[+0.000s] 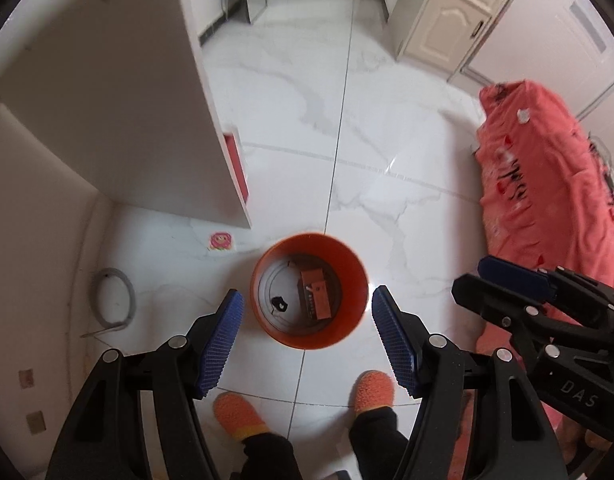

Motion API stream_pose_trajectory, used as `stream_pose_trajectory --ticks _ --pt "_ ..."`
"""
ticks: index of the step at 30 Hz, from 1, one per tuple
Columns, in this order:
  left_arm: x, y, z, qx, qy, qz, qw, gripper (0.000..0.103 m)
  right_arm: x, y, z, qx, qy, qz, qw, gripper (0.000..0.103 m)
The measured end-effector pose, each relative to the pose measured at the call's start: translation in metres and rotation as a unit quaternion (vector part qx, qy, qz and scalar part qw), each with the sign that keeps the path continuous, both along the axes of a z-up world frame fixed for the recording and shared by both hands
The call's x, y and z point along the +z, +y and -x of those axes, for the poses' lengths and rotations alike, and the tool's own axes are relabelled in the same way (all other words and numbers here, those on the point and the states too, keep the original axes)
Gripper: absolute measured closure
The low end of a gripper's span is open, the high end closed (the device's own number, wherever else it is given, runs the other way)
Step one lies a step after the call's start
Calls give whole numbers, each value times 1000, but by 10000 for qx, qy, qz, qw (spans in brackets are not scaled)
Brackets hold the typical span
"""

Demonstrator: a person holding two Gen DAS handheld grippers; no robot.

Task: Collect trash
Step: 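Open both tools to drop the box and hair tie into the bin, then bring both tools back over the desk toward the red wrappers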

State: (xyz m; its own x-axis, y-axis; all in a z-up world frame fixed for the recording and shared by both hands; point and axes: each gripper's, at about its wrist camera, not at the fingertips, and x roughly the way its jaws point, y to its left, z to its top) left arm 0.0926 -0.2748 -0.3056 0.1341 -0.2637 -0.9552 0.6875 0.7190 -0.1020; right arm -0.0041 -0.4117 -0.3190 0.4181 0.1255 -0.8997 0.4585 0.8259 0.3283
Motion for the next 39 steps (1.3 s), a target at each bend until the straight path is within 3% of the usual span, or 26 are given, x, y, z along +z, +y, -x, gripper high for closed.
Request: stream_pose_trajectory --ticks 6,8,10,16,27,29,39 --pt "89 36 9 392 -336 376 9980 35 102 29 -5 384 -598 147 9974 57" --pt "116 55 10 540 -497 454 9963 30 132 43 -11 592 -790 185 9949 57" --pt "137 73 12 707 -708 467 9939 26 151 54 -17 738 -910 216 9929 57" --pt "181 129 16 1371 -1106 524 9830 26 201 100 -32 1339 -1251 256 9827 57" --pt "211 229 2 2553 -1314 494 9566 25 231 172 -69 2204 -1515 245 9632 52" --pt "217 245 5 2722 -1350 497 9514 21 234 189 -81 2393 -1544 242 9583 52" --pt "204 305 -28 3331 -1247 286 9342 19 225 243 -132 2844 -1444 130 9477 52"
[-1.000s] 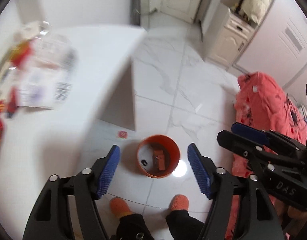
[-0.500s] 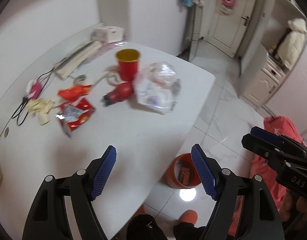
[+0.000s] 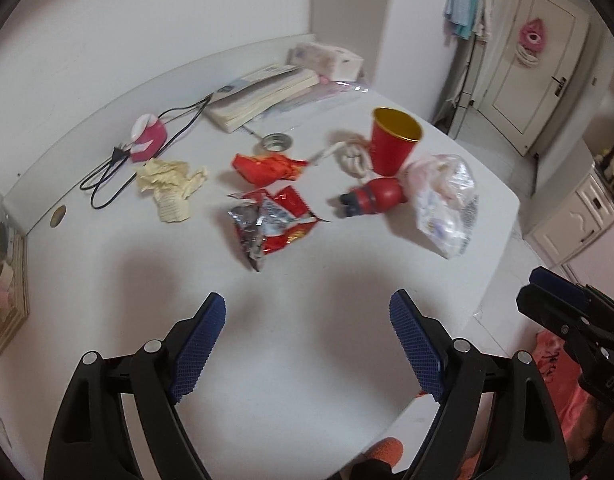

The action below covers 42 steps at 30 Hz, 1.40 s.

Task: Collect trash
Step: 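Bring both tools back over the desk toward the red wrappers, then grasp the silver-red snack wrapper with the left tool while the right tool grasps the red wrapper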

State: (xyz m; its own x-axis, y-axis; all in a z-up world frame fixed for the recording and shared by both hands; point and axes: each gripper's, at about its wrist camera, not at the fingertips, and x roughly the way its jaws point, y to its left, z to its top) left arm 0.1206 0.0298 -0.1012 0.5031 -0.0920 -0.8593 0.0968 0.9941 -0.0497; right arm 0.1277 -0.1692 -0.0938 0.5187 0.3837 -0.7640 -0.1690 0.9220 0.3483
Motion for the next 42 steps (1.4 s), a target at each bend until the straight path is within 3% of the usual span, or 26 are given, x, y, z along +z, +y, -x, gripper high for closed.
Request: stream_pose_trajectory --ticks 14,22,24,25,26,34,42 --pt "-43 23 -81 268 376 162 9988 19 -25 24 -58 102 201 6 9997 52" --pt "-66 20 -112 -6 523 186 9985 20 -37 39 -97 314 167 20 9994 52" --pt "-75 21 -117 -100 618 233 9978 33 -39 43 -109 392 136 53 9991 52" --pt "-78 22 -120 -145 695 297 9970 48 -41 45 -115 437 145 77 9989 52" --pt "-84 24 -122 -187 793 394 9959 52 -43 49 -123 488 149 108 9986 52" --pt "-86 50 -123 -188 827 436 9954 65 -60 93 -161 953 186 157 9952 52" --pt "-81 90 -119 -79 974 477 9941 65 -79 149 -199 1680 -25 678 9834 52"
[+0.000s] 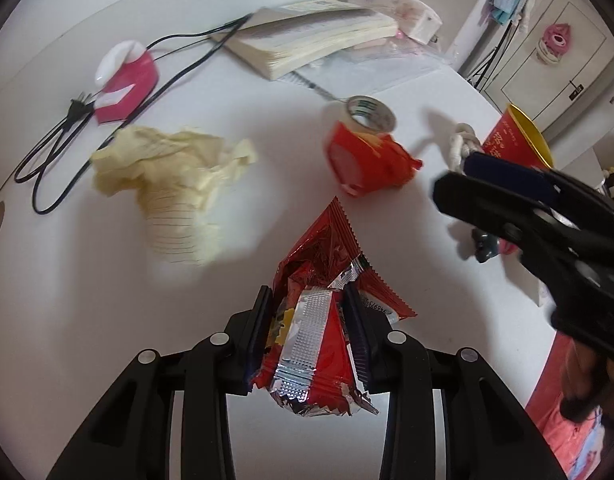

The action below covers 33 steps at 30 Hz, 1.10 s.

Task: Collect trash
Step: 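Grasp the silver-red snack wrapper with the left tool while the right tool grasps the red wrapper, then carry both red wrappers over the orange bin with both tools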

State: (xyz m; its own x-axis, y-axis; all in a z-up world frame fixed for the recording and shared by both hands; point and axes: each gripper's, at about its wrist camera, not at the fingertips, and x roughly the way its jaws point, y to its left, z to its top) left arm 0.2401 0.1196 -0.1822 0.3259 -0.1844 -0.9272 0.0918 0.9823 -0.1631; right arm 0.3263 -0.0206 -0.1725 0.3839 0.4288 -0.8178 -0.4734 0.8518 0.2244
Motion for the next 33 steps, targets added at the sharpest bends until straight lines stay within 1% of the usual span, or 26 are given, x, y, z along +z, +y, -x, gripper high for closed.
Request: stream_pose_trajectory --ticks 6,8,10,11,12,13,15,17,19,22,28,33 --pt "-1 15 -1 36 18 93 9999 65 -19 36 -16 505 -327 688 9958 52" --pt "-1 13 -5 1 9 114 9999 65 -27 43 -19 553 -264 802 9949 53" --pt "-2 13 -8 -45 2 122 9999 65 -33 44 -21 526 -245 797 9951 54" --pt "-3 14 -10 -51 7 145 9999 65 -36 46 -22 532 -264 842 9947 60" --pt "-4 14 -13 -50 15 164 9999 65 -38 47 -23 534 -270 896 9942 85" --pt "-5 14 -15 -50 18 181 9998 65 -40 47 -24 521 -240 894 9943 94" --pt "-4 16 -13 -68 13 199 9998 65 -44 44 -28 485 -38 703 9963 99" --pt "-4 17 -12 -90 11 200 9998 65 -48 46 -26 527 44 713 9960 100" --pt "-5 19 -12 -59 31 236 9997 65 -51 48 -24 538 29 722 9959 101" --pt "-4 21 -12 -20 46 242 9997 65 -49 39 -26 290 192 377 9987 102" --pt "1 16 -7 -78 46 206 9997 65 -31 17 -14 -19 261 -2 9997 102" --pt "13 2 5 -210 -92 146 9996 65 -8 -4 9 -250 237 -369 9987 102"
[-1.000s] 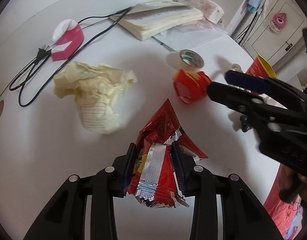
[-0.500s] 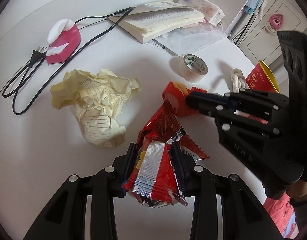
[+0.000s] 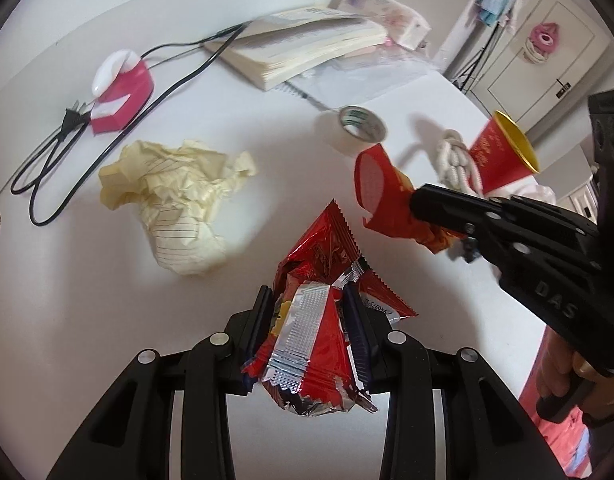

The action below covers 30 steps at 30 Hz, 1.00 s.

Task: Collect trash
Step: 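Carry both red wrappers over the orange bin with both tools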

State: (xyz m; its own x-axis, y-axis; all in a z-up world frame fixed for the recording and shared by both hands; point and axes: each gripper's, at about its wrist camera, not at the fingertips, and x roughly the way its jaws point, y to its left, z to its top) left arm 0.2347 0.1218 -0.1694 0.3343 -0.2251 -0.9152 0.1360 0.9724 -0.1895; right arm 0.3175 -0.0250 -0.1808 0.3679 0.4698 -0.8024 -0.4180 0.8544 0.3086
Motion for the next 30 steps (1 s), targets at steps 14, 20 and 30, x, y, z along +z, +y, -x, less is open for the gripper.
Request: stream_pose_trajectory --ticks 14,20,30 --pt "48 -62 61 -256 -380 -177 9988 65 63 -67 100 -371 -242 -376 9983 102" --pt "68 -104 95 -552 -532 -172 9969 65 86 -114 150 -710 -317 -464 9959 102" --pt "81 -198 138 -1456 -690 -105 9869 65 110 -202 229 -1536 -411 -460 9862 101"
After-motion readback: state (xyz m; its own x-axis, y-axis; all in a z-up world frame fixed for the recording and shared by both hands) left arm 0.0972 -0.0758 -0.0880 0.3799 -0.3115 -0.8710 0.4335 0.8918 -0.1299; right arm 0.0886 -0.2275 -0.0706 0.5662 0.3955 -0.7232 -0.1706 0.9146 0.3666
